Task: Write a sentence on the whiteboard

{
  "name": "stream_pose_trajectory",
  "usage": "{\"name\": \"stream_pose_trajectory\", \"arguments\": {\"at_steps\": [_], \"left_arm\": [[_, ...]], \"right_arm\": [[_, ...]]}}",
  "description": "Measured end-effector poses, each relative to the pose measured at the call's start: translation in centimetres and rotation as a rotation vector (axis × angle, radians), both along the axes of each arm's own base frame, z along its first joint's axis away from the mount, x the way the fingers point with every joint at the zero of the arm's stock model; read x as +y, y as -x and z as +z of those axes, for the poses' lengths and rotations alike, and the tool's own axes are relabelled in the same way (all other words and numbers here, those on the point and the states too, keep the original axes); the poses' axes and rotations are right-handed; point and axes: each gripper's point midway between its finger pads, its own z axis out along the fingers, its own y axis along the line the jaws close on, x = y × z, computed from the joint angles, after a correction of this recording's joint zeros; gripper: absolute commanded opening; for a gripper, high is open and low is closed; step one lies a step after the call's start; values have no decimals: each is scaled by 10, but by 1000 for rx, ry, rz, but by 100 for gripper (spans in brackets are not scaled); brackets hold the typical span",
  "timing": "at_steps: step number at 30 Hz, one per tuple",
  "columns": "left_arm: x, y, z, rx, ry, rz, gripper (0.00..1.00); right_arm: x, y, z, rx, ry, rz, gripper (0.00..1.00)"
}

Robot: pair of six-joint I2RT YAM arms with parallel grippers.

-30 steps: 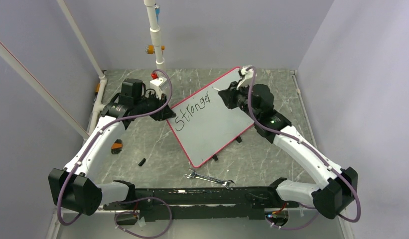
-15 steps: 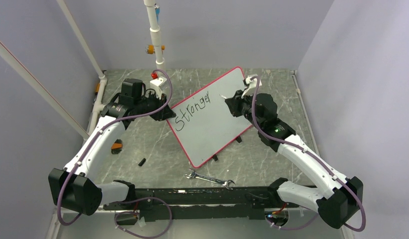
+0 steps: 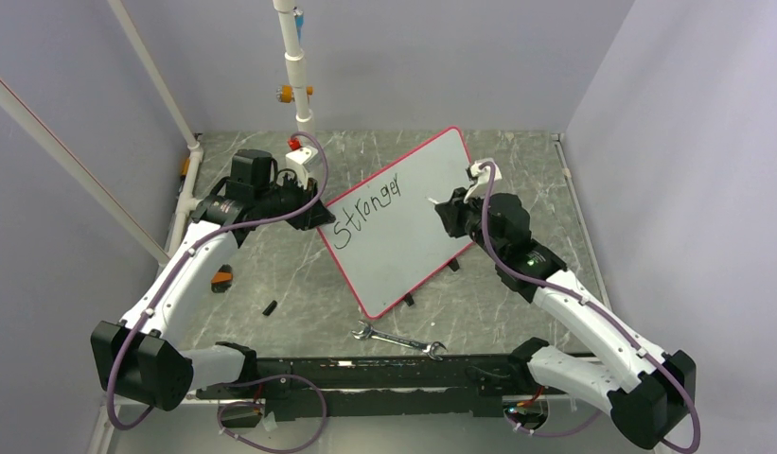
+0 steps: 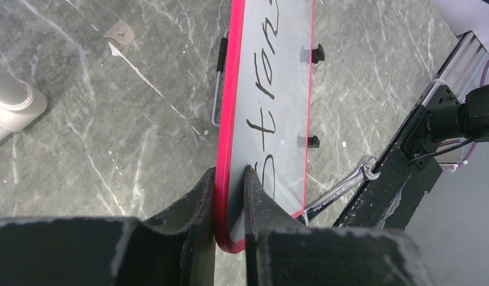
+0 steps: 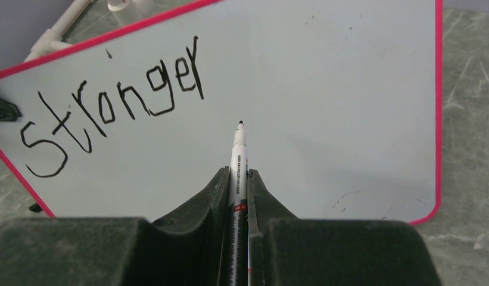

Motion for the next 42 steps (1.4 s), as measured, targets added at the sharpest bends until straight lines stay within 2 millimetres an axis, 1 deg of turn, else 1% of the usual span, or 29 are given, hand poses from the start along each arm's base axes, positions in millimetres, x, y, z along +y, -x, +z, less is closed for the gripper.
{"name": "stream_pose_trajectory", "arguments": {"at_steps": [4, 9, 13, 18, 21, 24, 27, 30, 33, 35, 38, 42], "left_arm": [[-1, 0, 0, -3, -1, -2, 0], [-1, 0, 1, -5, -1, -2, 0], [-1, 0, 0, -5, -2, 0, 0], [-1, -1, 0, -6, -6, 4, 0], [0, -1, 0, -5, -8, 12, 0], [0, -2, -1, -1, -8, 18, 0], [0, -2, -1, 1, -8, 21, 0], [0, -2, -1, 1, -11, 25, 0], [0, -3, -1, 5, -11, 33, 0], [1, -3, -1, 6, -12, 37, 0], [1, -3, -2, 9, -12, 42, 0], [1, -3, -2, 19, -9, 53, 0]], "right_arm": [[-2, 3, -9, 18, 12, -1, 0], [-3, 10, -16, 34, 13, 16, 0], [1, 17, -17, 55, -3, 48, 0], [6, 27, -29, 120, -6, 88, 0], [12, 34, -31, 141, -17, 121, 0], [20, 44, -34, 148, -40, 176, 0], [28, 58, -46, 175, -51, 236, 0], [39, 71, -61, 214, -35, 292, 0], [54, 83, -70, 232, -18, 349, 0], [65, 95, -73, 232, -11, 397, 0], [81, 111, -72, 219, -2, 456, 0], [98, 125, -73, 197, 14, 495, 0]]}}
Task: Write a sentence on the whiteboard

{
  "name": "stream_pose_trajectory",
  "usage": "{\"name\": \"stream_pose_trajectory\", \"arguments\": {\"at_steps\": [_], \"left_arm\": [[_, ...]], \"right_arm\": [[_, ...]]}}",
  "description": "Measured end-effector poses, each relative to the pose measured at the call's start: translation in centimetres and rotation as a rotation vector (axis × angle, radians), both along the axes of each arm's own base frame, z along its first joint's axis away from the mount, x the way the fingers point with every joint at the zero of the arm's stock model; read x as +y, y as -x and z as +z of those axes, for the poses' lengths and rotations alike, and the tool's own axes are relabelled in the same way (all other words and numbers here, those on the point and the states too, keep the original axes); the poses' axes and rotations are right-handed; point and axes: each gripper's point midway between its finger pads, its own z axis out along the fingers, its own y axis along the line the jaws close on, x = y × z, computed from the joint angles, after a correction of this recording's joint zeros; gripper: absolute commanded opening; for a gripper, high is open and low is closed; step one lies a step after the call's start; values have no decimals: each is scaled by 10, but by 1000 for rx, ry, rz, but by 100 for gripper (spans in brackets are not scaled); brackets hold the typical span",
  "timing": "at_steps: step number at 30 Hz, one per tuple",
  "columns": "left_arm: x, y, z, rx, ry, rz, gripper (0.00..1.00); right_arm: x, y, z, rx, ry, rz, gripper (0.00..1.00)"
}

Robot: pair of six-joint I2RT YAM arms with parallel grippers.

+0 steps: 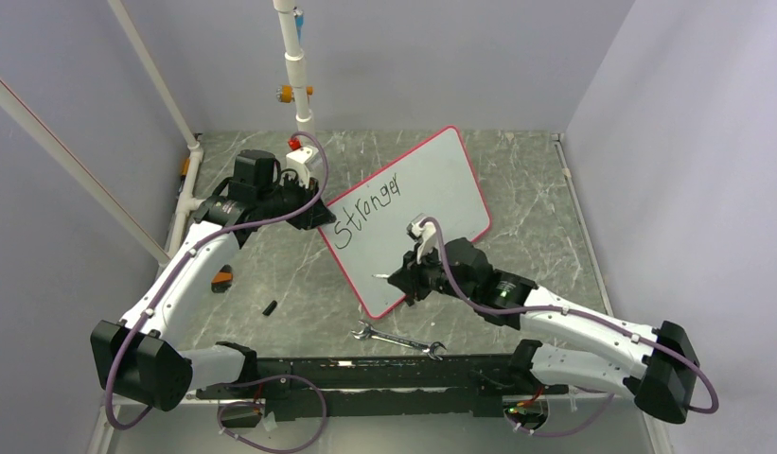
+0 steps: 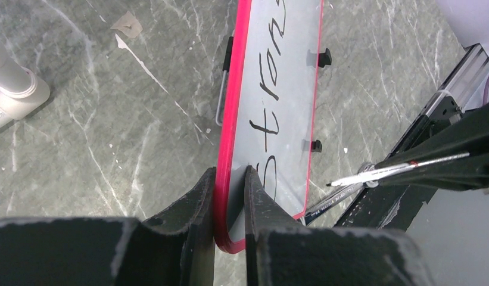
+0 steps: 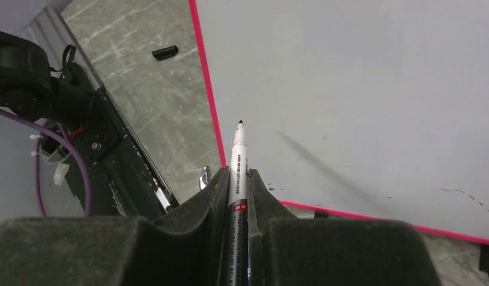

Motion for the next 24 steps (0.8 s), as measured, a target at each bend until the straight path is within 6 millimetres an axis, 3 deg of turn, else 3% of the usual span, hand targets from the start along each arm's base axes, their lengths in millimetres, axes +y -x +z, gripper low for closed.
{"name": "stream_pose_trajectory", "arguments": {"at_steps": [7, 12, 19, 24], "left_arm": [[0, 0, -1, 10, 1, 15, 0], [1, 0, -1, 19, 1, 26, 0], [1, -1, -2, 18, -3, 30, 0], [2, -1, -2, 18, -5, 33, 0]], "right_arm": [[18, 8, -10, -31, 35, 2, 0], [27, 0, -11, -57, 38, -21, 0], [37, -11, 19, -140, -25, -28, 0], [40, -14, 26, -165, -47, -28, 0]]}}
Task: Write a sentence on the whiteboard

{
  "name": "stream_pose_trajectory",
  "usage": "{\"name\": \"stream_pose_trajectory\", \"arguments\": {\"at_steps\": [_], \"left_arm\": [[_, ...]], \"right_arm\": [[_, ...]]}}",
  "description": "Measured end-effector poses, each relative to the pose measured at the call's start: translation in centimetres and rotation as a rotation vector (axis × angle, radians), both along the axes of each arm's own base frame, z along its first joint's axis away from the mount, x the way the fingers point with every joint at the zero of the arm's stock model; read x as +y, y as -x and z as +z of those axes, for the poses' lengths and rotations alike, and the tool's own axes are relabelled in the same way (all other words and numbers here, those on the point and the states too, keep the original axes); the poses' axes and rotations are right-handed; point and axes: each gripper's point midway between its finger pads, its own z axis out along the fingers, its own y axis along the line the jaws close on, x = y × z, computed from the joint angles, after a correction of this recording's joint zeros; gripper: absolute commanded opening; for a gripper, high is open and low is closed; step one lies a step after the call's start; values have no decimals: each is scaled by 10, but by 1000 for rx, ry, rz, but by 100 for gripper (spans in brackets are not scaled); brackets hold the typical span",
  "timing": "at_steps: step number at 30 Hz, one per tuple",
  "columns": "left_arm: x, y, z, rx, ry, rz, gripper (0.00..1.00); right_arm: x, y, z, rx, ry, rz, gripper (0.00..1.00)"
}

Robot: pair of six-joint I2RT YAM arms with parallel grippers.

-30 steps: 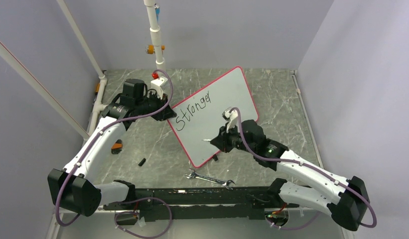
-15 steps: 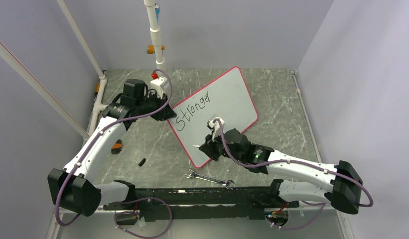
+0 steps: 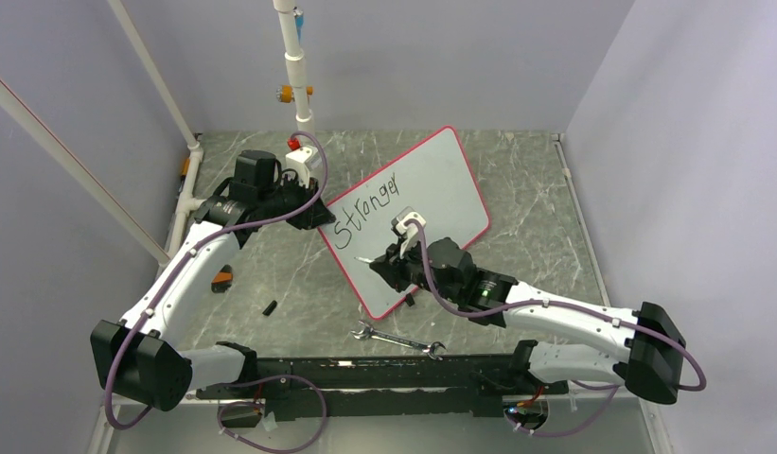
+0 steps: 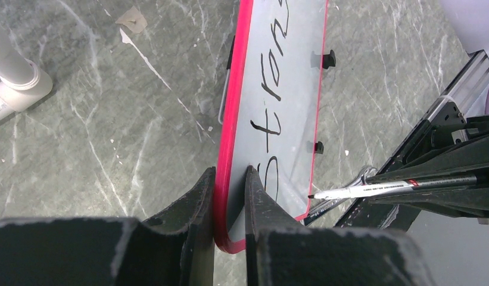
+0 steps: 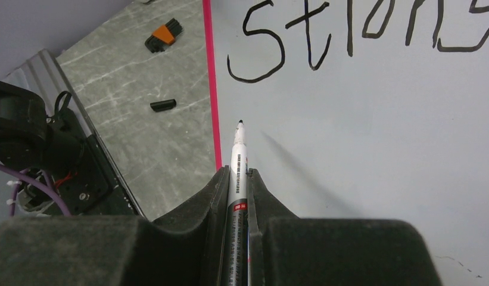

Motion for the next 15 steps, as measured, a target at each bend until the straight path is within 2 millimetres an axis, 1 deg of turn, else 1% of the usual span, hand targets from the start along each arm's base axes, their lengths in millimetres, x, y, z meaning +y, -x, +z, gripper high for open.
{"name": "stream_pose_trajectory", "arguments": {"at_steps": [3, 11, 15], "left_arm": [[0, 0, 0, 0, 0, 0, 0], [0, 0, 0, -1, -1, 1, 0], [0, 0, 0, -2, -2, 0, 0]], "right_arm": [[4, -2, -1, -5, 3, 2, 0], [11, -7, -22, 13, 50, 4, 0], [13, -8, -22, 12, 50, 3, 0]]}}
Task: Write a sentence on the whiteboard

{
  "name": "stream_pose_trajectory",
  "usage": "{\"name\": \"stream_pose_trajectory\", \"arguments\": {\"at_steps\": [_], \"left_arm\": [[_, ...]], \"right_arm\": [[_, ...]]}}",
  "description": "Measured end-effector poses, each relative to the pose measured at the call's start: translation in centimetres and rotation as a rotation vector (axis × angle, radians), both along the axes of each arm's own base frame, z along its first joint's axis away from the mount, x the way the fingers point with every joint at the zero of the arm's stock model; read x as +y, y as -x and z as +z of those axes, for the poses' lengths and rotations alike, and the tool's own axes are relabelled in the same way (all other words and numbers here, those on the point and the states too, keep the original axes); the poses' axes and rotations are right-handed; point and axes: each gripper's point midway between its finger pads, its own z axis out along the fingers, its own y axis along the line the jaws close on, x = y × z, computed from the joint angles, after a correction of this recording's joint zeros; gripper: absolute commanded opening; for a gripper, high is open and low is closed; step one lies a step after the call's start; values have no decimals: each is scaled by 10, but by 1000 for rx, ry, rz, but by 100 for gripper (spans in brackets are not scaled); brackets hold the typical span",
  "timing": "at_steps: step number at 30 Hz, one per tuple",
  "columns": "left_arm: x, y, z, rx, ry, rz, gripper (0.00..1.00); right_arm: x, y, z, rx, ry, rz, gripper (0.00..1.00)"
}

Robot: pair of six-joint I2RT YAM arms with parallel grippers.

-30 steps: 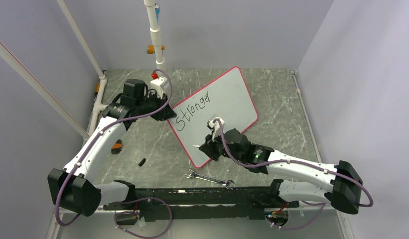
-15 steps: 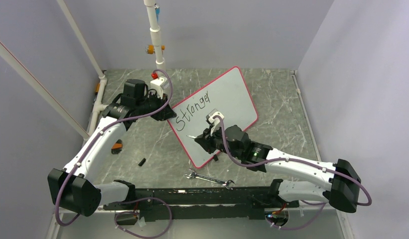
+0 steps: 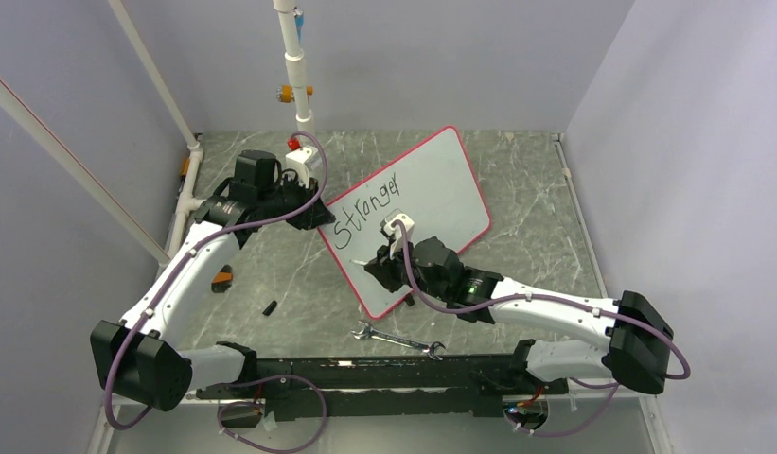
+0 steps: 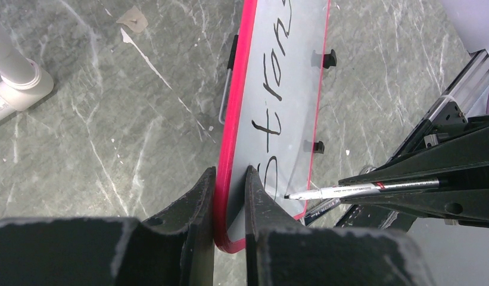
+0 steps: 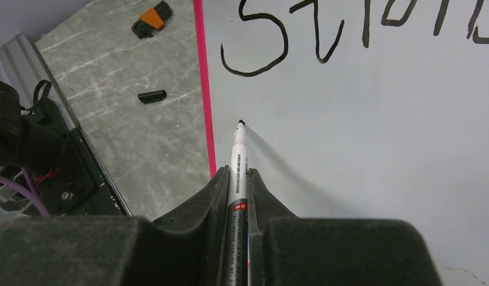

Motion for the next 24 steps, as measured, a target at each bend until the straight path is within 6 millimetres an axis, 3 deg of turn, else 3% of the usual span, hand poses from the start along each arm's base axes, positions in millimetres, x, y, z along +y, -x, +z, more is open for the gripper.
{"name": "stream_pose_trajectory", "arguments": {"at_steps": [12, 24], "left_arm": [[0, 0, 0, -1, -1, 0, 0], [0, 1, 1, -1, 1, 0, 0]], "right_arm": [[-3, -5, 1, -8, 7, -34, 0], [0, -13, 14, -39, 12, -44, 0]]}}
